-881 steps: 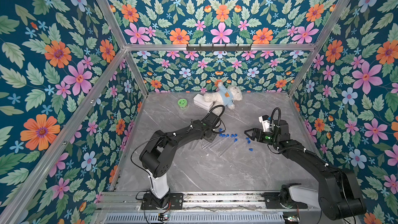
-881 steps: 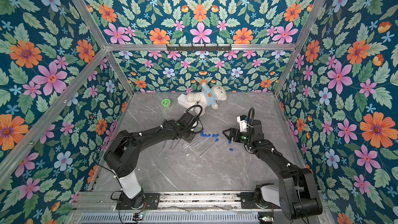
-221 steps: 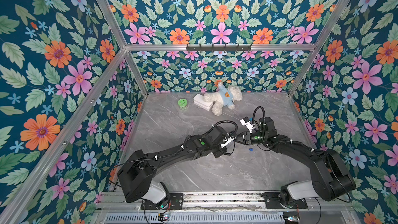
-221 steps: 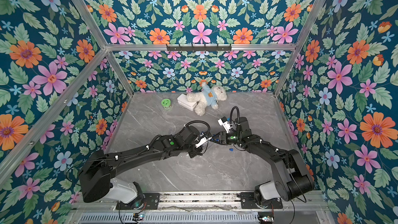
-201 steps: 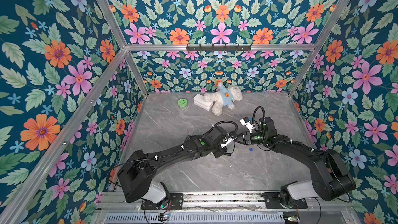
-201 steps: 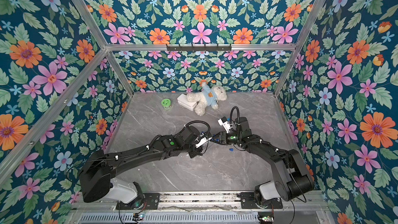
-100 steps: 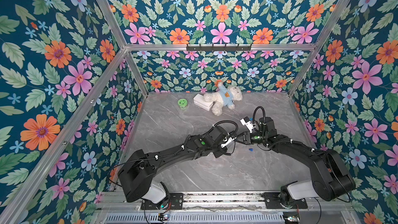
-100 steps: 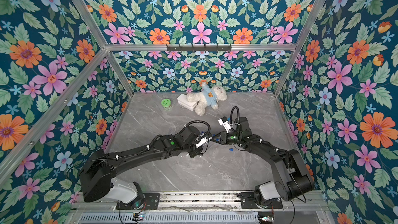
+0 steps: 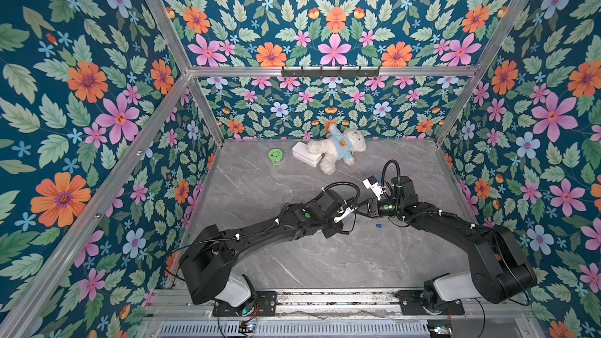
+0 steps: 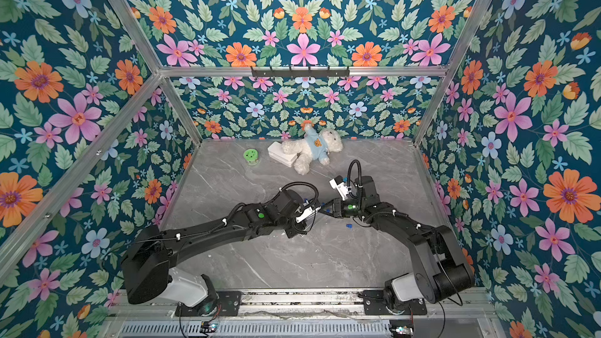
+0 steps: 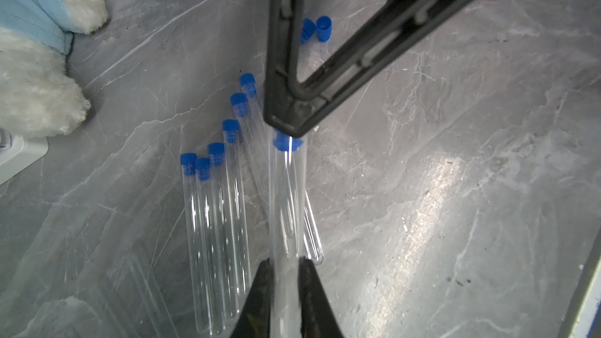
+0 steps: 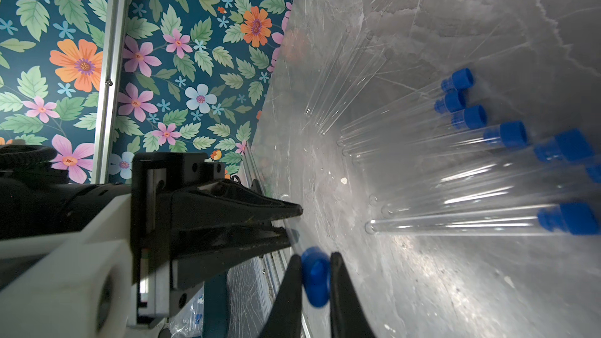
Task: Remove stoppers from test tubes
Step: Open the stopper on the test tube.
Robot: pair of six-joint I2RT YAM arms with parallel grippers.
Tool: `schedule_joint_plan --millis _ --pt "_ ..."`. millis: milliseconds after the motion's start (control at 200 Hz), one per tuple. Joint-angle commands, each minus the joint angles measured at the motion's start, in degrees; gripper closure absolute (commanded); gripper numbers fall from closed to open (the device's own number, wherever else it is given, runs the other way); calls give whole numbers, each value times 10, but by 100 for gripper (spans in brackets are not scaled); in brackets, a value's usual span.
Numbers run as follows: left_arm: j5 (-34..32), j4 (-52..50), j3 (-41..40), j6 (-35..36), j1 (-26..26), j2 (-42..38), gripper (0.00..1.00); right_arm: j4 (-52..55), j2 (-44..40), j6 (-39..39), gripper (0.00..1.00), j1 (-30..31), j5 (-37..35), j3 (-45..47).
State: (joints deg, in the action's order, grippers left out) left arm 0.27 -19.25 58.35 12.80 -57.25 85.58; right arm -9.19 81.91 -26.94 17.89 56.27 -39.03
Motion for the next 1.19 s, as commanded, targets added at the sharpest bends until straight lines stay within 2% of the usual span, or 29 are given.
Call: schedule_joint_plan --millis 0,645,900,1190 --pt "-3 10 3 9 0 2 100 5 -8 9 98 1 0 -4" --pt "-40 -22 -7 14 1 5 100 64 -43 39 100 -13 -58 -20" --pt "-53 -24 -16 12 1 6 100 19 -56 1 100 -40 -31 -2" --pt "-61 -24 -18 11 1 5 100 26 -65 2 100 -47 -35 -1"
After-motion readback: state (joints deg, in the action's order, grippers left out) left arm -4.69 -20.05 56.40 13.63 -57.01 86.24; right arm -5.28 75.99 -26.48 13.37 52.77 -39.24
